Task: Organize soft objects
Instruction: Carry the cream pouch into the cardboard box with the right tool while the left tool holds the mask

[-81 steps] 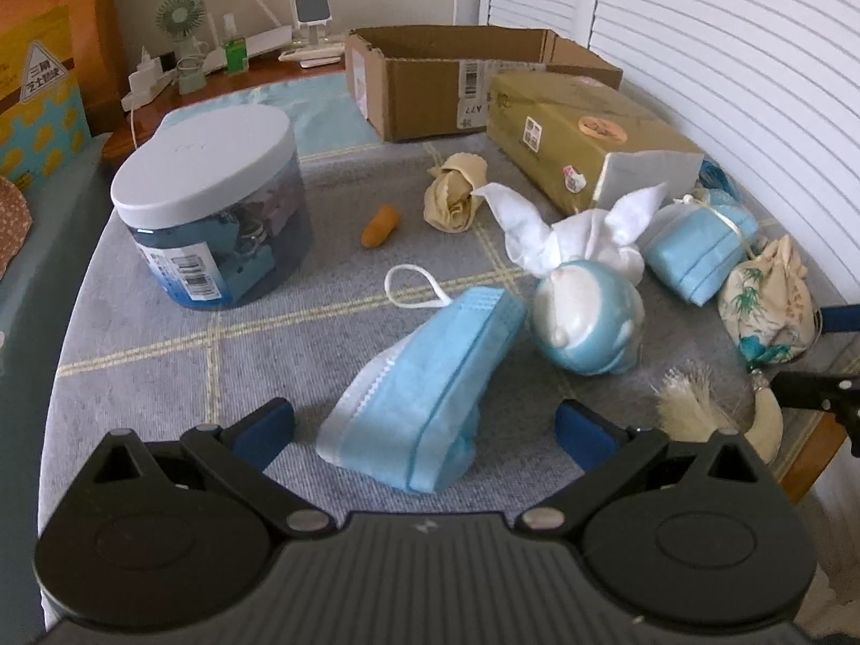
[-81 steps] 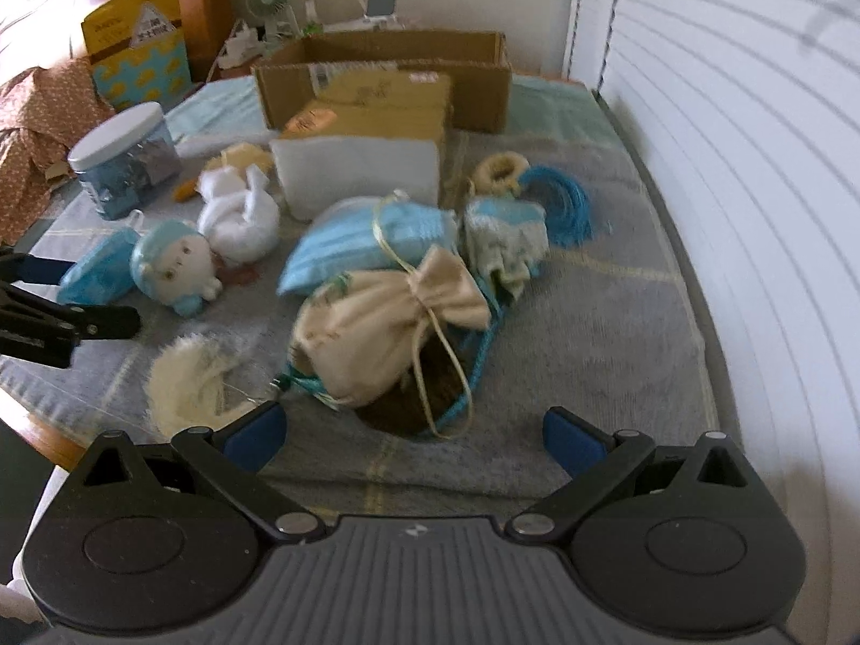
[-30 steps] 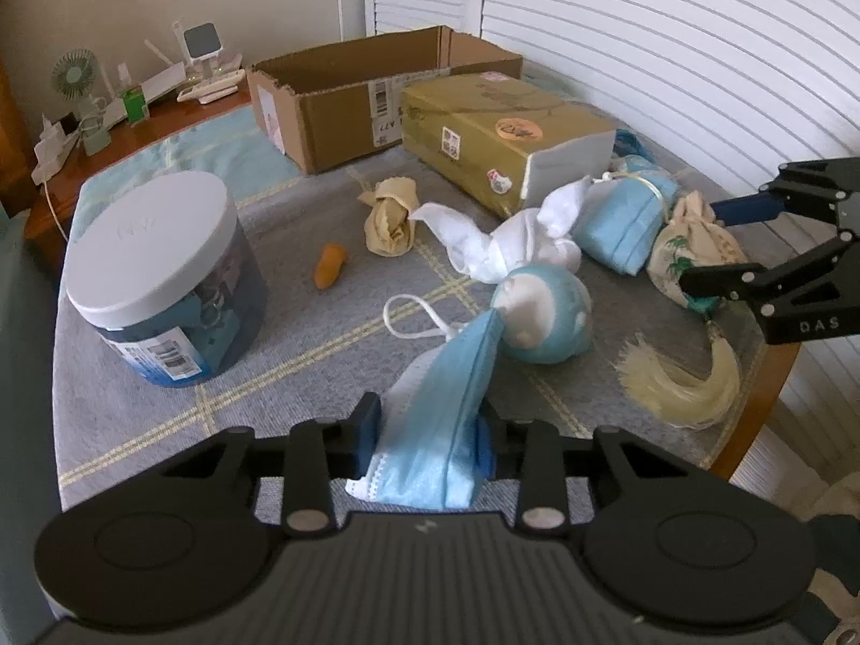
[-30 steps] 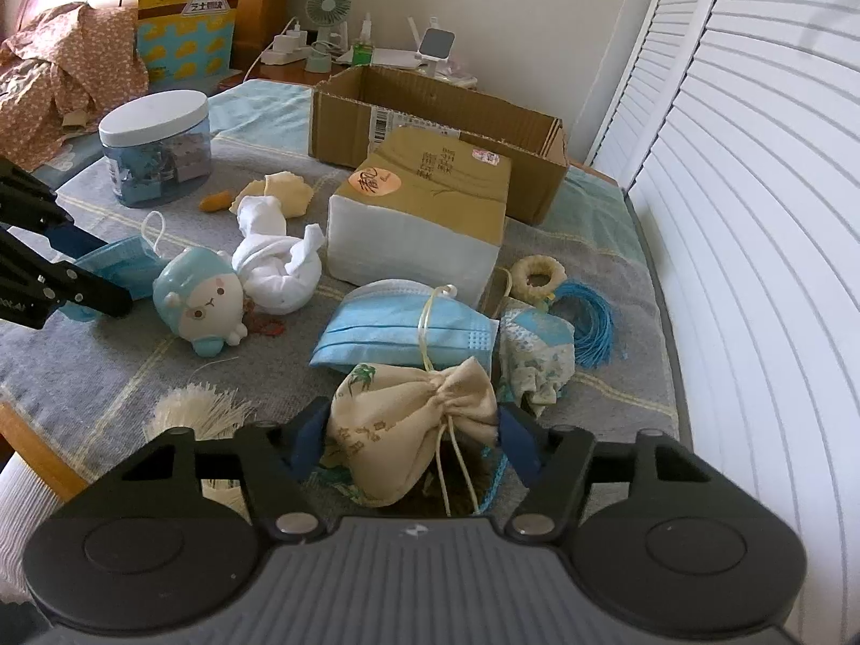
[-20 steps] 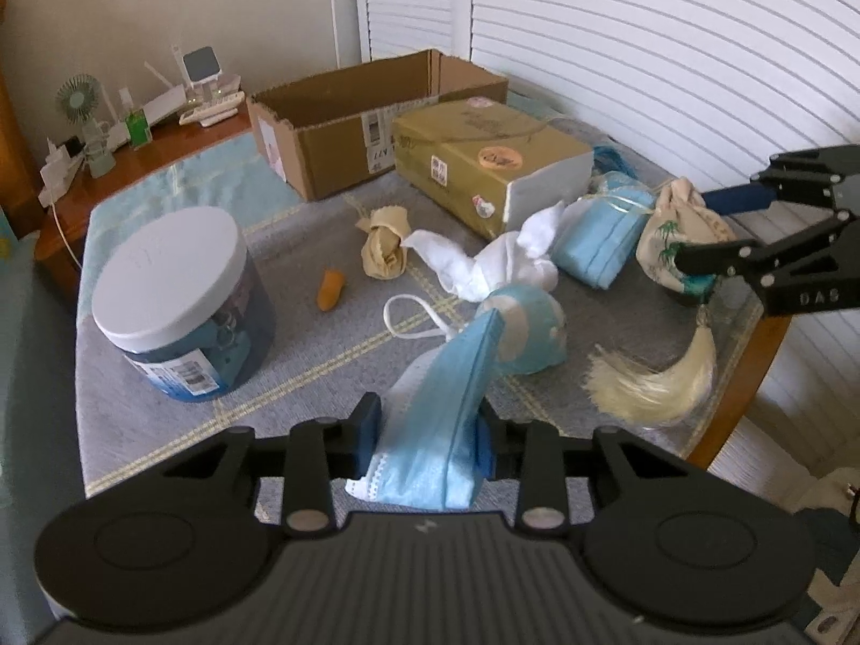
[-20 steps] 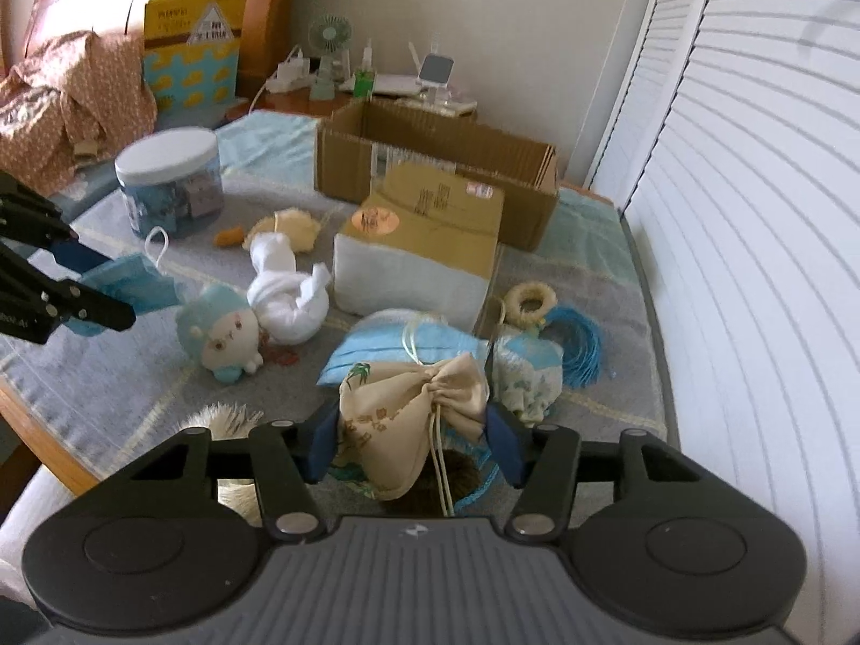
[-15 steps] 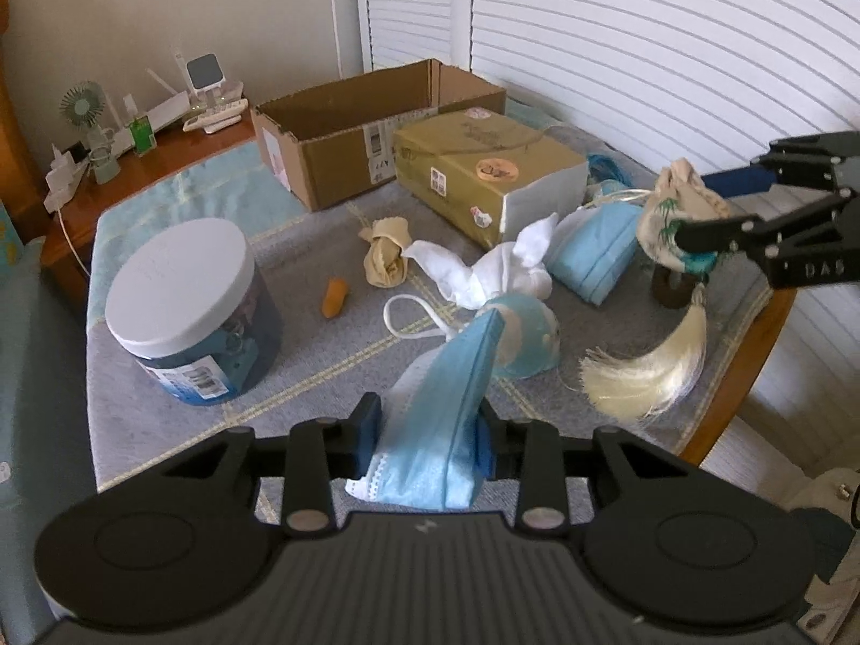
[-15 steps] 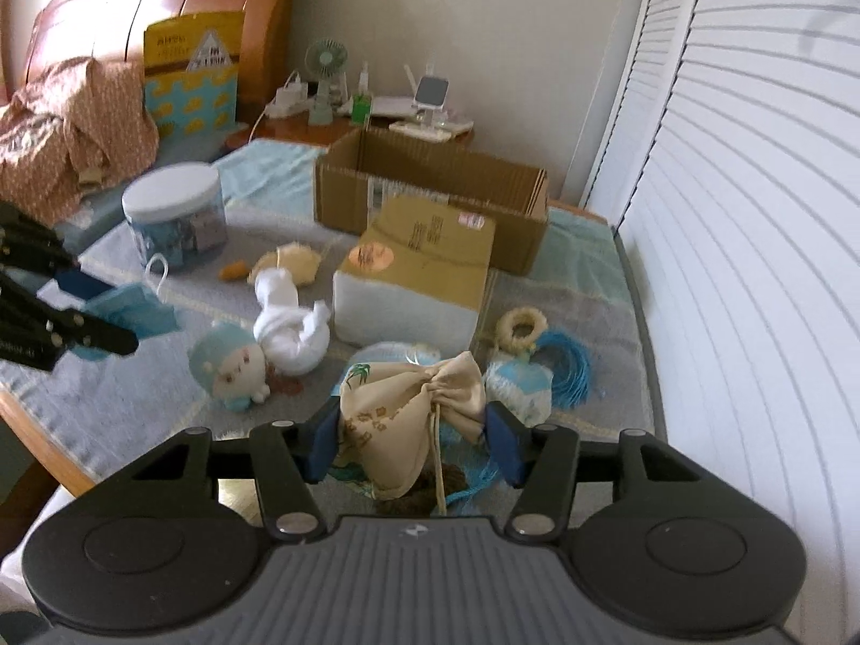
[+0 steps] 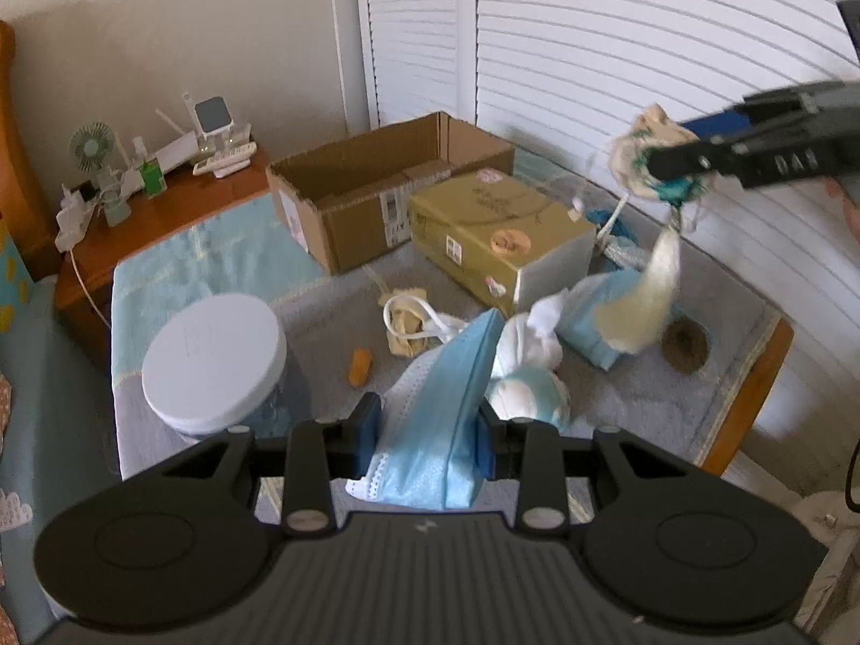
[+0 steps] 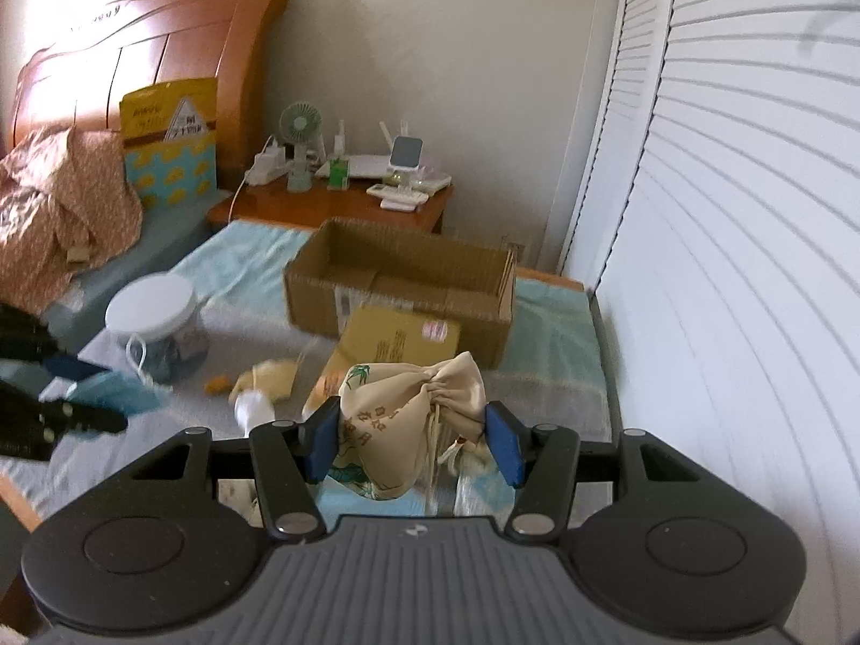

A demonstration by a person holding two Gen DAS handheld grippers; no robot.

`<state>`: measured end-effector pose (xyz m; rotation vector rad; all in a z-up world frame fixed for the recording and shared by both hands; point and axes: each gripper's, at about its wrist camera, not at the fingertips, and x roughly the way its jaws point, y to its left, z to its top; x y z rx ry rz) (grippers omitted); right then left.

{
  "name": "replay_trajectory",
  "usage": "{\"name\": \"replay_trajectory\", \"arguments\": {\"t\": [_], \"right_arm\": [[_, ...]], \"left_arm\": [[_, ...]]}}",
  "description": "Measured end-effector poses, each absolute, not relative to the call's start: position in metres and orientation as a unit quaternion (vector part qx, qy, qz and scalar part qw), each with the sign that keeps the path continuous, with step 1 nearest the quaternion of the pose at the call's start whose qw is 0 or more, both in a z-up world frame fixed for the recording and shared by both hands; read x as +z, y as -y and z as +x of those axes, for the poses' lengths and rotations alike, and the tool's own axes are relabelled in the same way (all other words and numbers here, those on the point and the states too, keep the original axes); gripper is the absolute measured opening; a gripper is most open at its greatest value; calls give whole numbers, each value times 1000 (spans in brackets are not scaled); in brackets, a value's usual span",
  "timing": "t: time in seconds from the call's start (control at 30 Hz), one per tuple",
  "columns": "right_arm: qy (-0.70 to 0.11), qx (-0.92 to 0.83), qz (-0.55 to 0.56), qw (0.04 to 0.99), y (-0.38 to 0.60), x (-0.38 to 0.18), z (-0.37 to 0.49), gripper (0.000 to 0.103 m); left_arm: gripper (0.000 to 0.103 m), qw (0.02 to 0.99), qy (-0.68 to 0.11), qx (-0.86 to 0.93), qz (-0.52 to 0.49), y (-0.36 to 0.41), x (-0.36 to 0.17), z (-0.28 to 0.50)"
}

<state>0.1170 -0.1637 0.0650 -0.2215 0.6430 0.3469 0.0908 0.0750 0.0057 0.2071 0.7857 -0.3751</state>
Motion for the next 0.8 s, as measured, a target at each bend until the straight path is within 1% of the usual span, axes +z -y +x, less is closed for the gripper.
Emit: {"name": "replay_trajectory", "arguments": {"t": [0.2, 0.47, 0.8], "right_arm": [[-303, 166, -99, 933, 155, 83, 151, 62], [-299, 167, -83, 936, 139, 103, 219, 62], [-323, 154, -42, 933, 114, 105, 310, 62]], "left_arm": [[34, 904, -372, -184, 102, -77, 12, 105], [34, 908, -362, -184, 104, -77, 18, 122], [34, 911, -359, -177, 96, -79, 19, 138]]}}
